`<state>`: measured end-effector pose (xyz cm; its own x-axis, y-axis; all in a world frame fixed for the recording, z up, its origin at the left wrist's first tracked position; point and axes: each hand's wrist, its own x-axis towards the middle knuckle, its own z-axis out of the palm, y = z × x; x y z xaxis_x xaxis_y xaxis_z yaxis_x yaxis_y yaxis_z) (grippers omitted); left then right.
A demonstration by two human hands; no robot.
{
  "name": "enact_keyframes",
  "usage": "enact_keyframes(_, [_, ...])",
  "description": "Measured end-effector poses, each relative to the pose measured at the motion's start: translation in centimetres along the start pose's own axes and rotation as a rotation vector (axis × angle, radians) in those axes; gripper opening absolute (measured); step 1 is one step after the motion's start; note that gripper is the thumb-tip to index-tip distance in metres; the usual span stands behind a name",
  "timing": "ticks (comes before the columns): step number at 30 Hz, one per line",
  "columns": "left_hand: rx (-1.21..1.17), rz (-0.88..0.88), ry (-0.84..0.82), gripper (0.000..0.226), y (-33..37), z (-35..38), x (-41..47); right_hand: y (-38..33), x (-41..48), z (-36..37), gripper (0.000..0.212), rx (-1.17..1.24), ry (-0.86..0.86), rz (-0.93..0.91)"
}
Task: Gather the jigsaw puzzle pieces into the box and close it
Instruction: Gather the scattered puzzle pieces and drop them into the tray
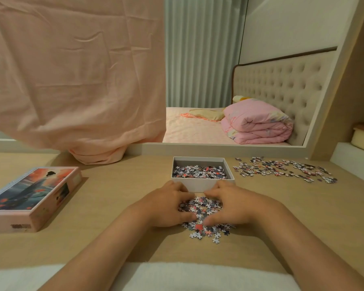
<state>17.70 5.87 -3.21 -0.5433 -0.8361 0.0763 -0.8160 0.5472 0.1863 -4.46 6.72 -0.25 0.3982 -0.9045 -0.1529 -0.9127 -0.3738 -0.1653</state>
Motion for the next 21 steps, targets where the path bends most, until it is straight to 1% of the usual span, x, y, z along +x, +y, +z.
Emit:
enact_keyframes(1, [-0.001,0.01,0.003,0.064,0.2,0.2,0.1,-0.3,0.0,0.2,0.097,-0.013,-0.022,0.008])
enact_keyframes(3, [-0.044,0.027,0.045,0.054,0.6,0.5,0.3,-0.7,0.2,0.6,0.089,-0.007,0.005,0.014])
enact_keyframes(7, [-0.12,0.053,0.14,0.029,1.0,0.5,0.5,-1.3,0.5,0.7,0.052,0.089,0.104,-0.008])
enact_keyframes(10, [-0.125,0.06,0.167,0.023,1.0,0.4,0.6,-1.5,0.6,0.9,0.027,0.178,0.174,-0.015])
enact_keyframes(12, [-0.135,0.059,0.182,0.022,1.0,0.3,0.7,-1.4,0.8,1.0,0.017,0.22,0.227,-0.011])
enact_keyframes(15, [-0.201,0.058,0.194,0.018,1.0,0.1,1.0,-1.1,1.1,0.9,0.008,0.3,0.28,-0.002])
enact_keyframes(16, [-0.25,0.052,0.196,0.015,1.0,-0.2,1.3,-1.0,1.1,0.7,0.008,0.346,0.298,0.007])
enact_keyframes(18, [-0.367,0.023,0.209,0.01,0.9,-1.2,2.1,-1.0,1.2,0.0,0.014,0.438,0.351,0.021])
enact_keyframes(21, [-0.392,0.031,0.264,0.007,0.6,-3.2,3.6,-0.9,2.1,-1.7,0.016,0.44,0.459,0.023])
